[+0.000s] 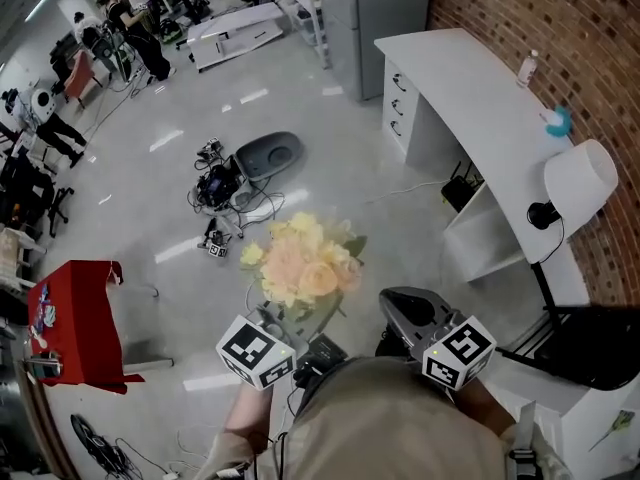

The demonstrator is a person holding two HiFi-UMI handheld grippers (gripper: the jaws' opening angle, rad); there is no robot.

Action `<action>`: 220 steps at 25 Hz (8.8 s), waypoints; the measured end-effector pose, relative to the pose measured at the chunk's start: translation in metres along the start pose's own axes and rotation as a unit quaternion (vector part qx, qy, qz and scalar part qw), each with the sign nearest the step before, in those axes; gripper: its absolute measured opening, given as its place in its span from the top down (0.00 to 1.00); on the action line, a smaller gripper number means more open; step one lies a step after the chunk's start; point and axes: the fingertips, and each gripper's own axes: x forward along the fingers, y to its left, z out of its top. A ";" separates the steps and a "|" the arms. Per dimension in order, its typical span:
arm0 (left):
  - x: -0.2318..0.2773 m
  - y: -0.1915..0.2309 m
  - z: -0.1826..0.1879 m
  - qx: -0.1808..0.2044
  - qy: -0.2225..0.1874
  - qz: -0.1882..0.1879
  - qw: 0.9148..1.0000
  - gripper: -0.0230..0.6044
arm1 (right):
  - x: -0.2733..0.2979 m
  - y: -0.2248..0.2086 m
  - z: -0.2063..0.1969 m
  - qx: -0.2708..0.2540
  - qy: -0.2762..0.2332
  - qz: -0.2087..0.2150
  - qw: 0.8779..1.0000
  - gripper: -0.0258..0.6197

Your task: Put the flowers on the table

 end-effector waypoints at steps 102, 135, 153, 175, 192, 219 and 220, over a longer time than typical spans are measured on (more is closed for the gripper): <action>0.426 0.260 0.093 0.041 0.092 -0.091 0.991 0.78 | 0.132 -0.419 0.137 0.070 -0.006 -0.106 0.992 0.93; 0.671 0.289 0.069 0.116 0.245 -0.206 0.940 0.78 | 0.078 -0.600 0.180 0.096 -0.027 -0.262 0.960 0.93; 0.829 0.251 -0.023 0.137 0.357 -0.353 0.854 0.78 | 0.004 -0.650 0.165 0.162 -0.071 -0.496 0.850 0.93; 0.900 0.232 -0.066 0.110 0.403 -0.333 0.845 0.79 | -0.056 -0.602 0.137 0.207 -0.133 -0.593 0.767 0.93; 0.956 0.246 -0.075 0.129 0.398 -0.272 0.867 0.78 | -0.033 -0.639 0.135 0.199 -0.100 -0.553 0.803 0.93; 1.025 0.258 -0.078 0.110 0.384 -0.223 0.889 0.78 | -0.032 -0.653 0.139 0.212 -0.125 -0.566 0.787 0.93; 1.026 0.260 -0.078 0.110 0.383 -0.222 0.890 0.78 | -0.030 -0.651 0.143 0.214 -0.131 -0.566 0.786 0.93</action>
